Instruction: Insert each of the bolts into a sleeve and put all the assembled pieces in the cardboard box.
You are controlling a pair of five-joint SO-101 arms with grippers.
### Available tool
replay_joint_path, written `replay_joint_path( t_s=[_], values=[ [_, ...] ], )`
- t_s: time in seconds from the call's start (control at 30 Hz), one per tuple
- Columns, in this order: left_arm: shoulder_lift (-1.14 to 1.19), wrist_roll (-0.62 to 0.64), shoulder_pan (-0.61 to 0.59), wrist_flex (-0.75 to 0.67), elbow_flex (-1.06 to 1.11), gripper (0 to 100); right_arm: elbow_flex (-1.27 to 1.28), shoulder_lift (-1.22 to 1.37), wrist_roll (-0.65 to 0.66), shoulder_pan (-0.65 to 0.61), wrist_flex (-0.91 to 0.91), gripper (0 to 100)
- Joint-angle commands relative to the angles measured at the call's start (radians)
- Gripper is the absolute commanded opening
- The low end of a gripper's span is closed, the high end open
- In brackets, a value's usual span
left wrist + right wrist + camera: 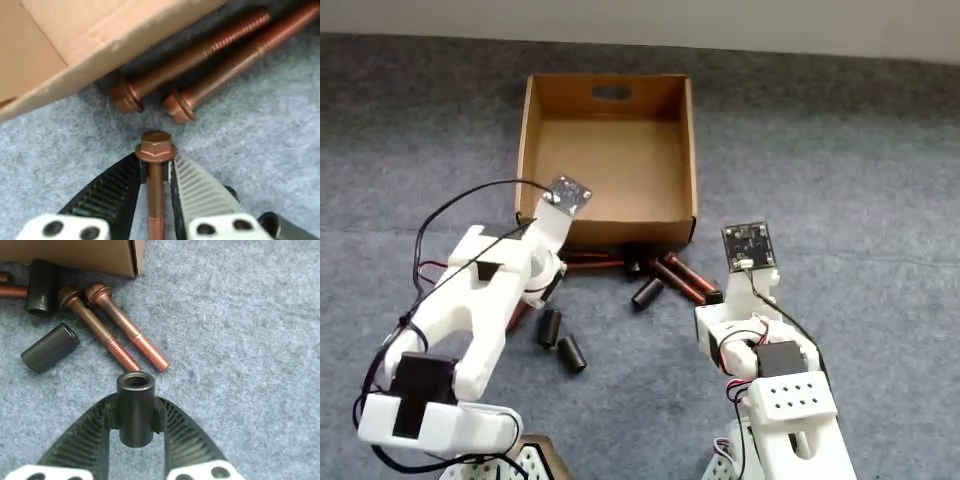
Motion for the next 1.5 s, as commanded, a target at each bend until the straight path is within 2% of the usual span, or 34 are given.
replay_joint_path(
  t_s=[0.0, 0.17, 0.33, 0.43, 0.53, 0.7, 0.8, 0.9, 1.03, 1.17, 1.37, 1.47],
  values=[
    [0.002, 0.009, 0.002, -0.025, -0.051, 1, -0.004, -0.019, 0.012, 0.004, -0.015, 0.5],
    [-0.131, 0.063, 0.019, -0.017, -0.012, 1, -0.004, -0.021, 0.009, 0.002, -0.015, 0.5],
    [-0.526, 0.066, 0.07, -0.017, 0.173, 1, -0.015, -0.021, 0.008, 0.002, -0.016, 0.5],
    [-0.768, 0.147, 0.077, -0.017, 0.231, 1, -0.05, -0.028, 0.006, 0.001, -0.05, 0.5],
    [-0.901, 0.207, 0.087, -0.017, 0.219, 1, -0.122, -0.068, 0.012, 0.001, -0.059, 0.5],
    [-0.957, 0.319, 0.134, -0.02, 0.131, 1, -0.314, -0.079, 0.008, -0.015, -0.074, 0.5],
    [-0.961, 0.425, 0.177, -0.032, 0.065, 1, -0.354, -0.039, 0.006, -0.051, -0.179, 0.5],
    [-0.961, 0.512, 0.222, -0.106, 0.022, 1, -0.332, 0.022, 0.005, -0.076, -0.34, 0.5],
    [-0.961, 0.531, 0.237, -0.287, 0.035, 1, -0.272, 0.11, 0.005, -0.088, -0.553, 0.5],
    [-0.961, 0.532, 0.237, -0.402, 0.084, 1, -0.205, 0.193, 0.005, -0.09, -0.748, 0.5],
    [-0.961, 0.532, 0.24, -0.5, 0.16, 1, -0.147, 0.208, 0.003, -0.084, -0.797, 0.5],
    [-0.961, 0.534, 0.24, -0.511, 0.165, 1, -0.079, 0.096, -0.066, -0.084, -0.883, 0.5]
  ],
)
